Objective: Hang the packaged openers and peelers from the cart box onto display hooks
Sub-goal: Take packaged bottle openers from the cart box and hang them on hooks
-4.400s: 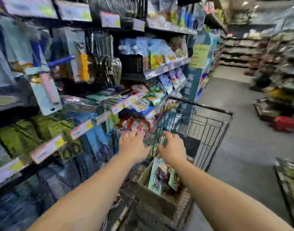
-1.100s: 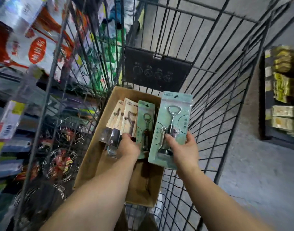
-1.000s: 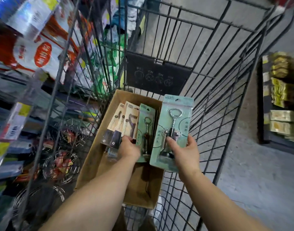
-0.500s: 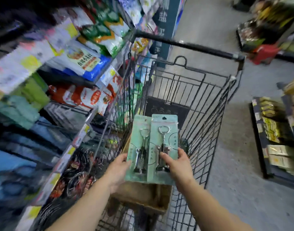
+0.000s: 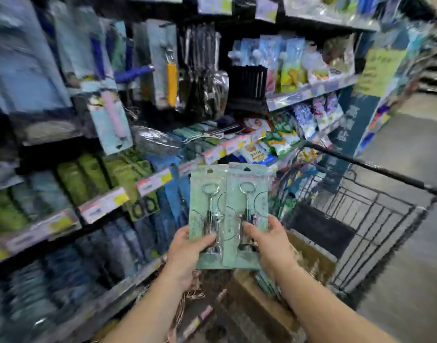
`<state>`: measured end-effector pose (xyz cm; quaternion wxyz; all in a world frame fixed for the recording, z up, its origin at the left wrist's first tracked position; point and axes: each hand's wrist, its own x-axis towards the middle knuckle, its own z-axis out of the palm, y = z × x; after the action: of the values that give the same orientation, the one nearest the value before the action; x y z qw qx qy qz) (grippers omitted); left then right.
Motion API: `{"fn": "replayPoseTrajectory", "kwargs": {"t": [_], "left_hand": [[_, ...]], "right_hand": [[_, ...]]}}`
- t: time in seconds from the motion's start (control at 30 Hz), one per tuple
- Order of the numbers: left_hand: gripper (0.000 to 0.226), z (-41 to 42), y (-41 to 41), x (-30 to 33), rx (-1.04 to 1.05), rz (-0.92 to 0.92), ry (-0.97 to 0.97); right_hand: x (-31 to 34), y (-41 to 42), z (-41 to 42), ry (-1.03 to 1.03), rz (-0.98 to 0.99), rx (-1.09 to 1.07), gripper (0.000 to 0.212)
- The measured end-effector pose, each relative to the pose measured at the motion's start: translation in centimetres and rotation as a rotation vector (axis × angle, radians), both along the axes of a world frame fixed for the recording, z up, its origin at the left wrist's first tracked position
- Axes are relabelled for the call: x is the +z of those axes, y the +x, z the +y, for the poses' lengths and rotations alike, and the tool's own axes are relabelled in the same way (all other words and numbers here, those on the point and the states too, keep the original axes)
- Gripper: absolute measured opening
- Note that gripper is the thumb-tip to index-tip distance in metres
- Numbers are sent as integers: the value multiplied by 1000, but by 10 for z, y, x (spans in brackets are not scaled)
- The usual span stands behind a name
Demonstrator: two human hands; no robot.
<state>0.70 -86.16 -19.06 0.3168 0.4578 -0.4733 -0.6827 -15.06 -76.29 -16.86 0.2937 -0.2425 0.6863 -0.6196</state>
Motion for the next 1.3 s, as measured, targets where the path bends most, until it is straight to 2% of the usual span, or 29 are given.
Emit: {"fn": "replayPoseTrajectory", "kwargs": {"t": [0.1, 0.13, 0.2, 0.23, 0.3, 0.37, 0.47, 0.57, 0.67, 0.73, 0.8, 0.9, 1.13, 1.2, 1.3], "left_hand": [[52, 2, 70, 20, 165, 40, -51], [51, 4, 99, 28, 216, 54, -60], [57, 8, 155, 42, 299, 50, -96], [64, 11, 183, 50, 343, 43, -122], [79, 16, 240, 64, 427, 54, -177], [88, 20, 298, 80, 490, 79, -230], [90, 26, 388, 98, 581, 81, -301], [72, 33, 480, 120, 657, 70, -355], [92, 32, 561, 140, 726, 75, -393], [92, 29, 607, 150, 790, 59, -467], [104, 29, 642, 157, 822, 59, -496], [118, 24, 681, 162, 856, 73, -514], [126, 24, 728, 166, 910, 185, -515], [118, 26, 731, 166, 923, 132, -513], [69, 19, 740, 157, 941, 133, -512]], "right_hand": [[23, 58, -18, -39, 54, 143, 60], [35, 85, -24, -49, 74, 212, 64], [52, 135, -34, -89, 99, 321, 57], [58, 159, -40, -112, 107, 369, 61], [73, 212, -49, -140, 127, 443, 86], [85, 267, -60, -177, 128, 516, 94], [100, 355, -75, -230, 114, 629, 91], [111, 448, -88, -297, 110, 693, 89], [132, 534, -93, -397, 90, 740, 67], [143, 578, -95, -450, 75, 770, 77], [156, 612, -93, -500, 96, 782, 85], [173, 645, -99, -576, 129, 757, 78], [218, 678, -127, -631, 211, 771, 77], [225, 683, -135, -638, 225, 764, 76], [226, 686, -148, -644, 239, 757, 75]]}}
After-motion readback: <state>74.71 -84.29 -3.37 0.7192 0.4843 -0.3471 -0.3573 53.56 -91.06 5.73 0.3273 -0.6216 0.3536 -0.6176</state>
